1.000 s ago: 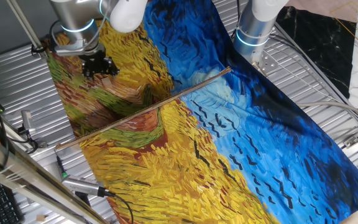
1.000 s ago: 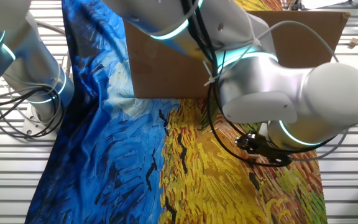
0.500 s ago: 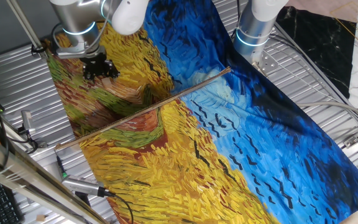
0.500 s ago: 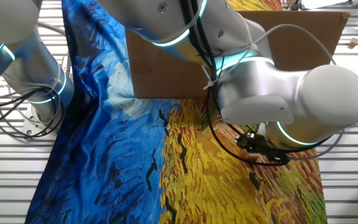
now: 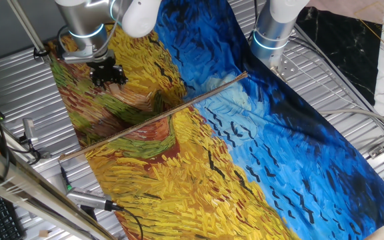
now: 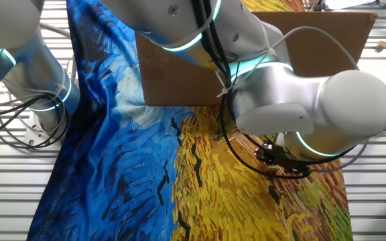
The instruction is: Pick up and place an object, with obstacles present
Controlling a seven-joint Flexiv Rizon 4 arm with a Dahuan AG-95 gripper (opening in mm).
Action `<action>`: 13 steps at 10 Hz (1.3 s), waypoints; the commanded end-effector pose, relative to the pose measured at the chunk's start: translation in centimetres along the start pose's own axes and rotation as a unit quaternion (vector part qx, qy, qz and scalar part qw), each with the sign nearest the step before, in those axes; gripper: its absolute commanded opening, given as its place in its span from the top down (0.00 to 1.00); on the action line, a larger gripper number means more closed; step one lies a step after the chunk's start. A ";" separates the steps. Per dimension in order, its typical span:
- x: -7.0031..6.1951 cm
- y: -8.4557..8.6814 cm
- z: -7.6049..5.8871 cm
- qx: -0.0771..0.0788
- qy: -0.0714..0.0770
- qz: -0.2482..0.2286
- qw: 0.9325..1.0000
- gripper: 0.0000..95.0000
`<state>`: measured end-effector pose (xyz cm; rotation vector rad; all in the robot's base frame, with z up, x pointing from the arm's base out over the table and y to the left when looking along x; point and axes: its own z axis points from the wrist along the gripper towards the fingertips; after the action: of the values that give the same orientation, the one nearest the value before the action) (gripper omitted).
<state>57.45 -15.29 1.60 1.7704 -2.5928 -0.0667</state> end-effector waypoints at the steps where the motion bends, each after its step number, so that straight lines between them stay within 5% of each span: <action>1: 0.0 0.1 0.0 -0.001 -0.003 -0.001 1.000 0.40; 2: 0.0 0.1 0.0 -0.001 -0.003 -0.002 1.000 0.40; 3: -0.1 0.1 0.0 -0.001 -0.003 -0.007 1.000 0.60; 13: -0.3 0.4 -0.1 -0.005 0.000 -0.001 1.000 0.60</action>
<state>57.19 -14.77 1.73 1.7742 -2.5841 -0.0804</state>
